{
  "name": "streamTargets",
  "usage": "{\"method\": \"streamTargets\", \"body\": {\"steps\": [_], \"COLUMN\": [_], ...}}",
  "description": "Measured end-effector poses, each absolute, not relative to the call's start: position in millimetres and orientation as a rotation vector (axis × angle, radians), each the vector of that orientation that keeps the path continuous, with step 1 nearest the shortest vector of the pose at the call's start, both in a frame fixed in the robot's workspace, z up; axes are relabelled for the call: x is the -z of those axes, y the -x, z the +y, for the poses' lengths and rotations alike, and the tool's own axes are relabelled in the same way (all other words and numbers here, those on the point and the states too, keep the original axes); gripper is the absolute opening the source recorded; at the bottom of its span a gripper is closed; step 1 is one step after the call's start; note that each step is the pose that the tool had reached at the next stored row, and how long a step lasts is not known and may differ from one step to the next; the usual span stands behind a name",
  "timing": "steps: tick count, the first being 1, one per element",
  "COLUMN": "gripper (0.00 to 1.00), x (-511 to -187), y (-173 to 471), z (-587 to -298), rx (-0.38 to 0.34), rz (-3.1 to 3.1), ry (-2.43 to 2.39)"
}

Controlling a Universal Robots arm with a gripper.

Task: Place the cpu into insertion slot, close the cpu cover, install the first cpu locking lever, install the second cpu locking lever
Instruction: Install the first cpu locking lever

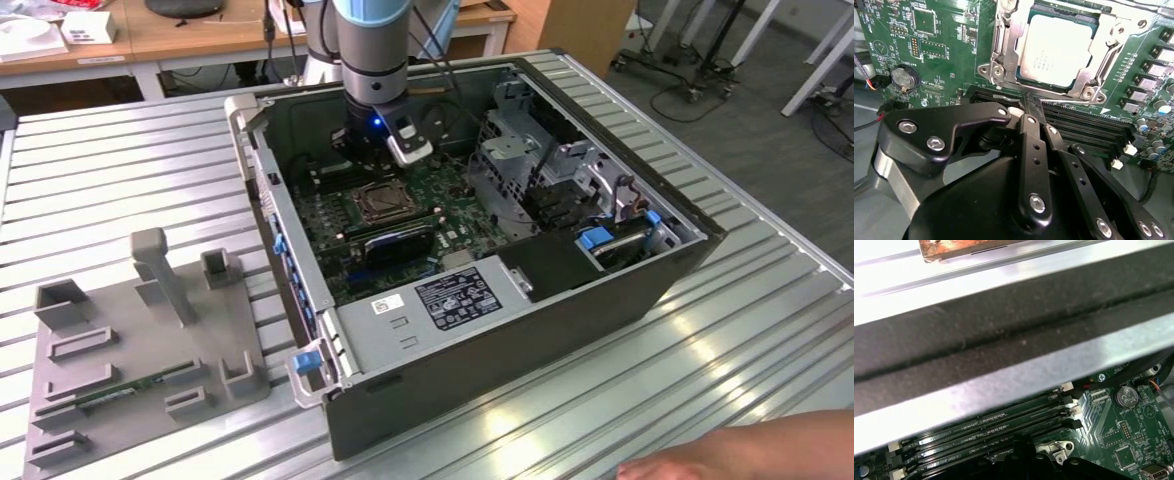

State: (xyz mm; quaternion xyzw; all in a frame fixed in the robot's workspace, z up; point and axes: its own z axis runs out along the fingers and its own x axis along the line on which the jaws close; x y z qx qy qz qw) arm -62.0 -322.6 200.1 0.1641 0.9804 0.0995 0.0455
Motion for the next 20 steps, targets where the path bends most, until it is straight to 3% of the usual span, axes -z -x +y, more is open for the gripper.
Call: {"method": "streamTargets", "body": {"steps": [20], "gripper": [0.10], "x": [-200.1], "y": [61.5], "z": [-320.4], "rx": [-0.304], "rz": [2.994], "ry": [-0.501]}}
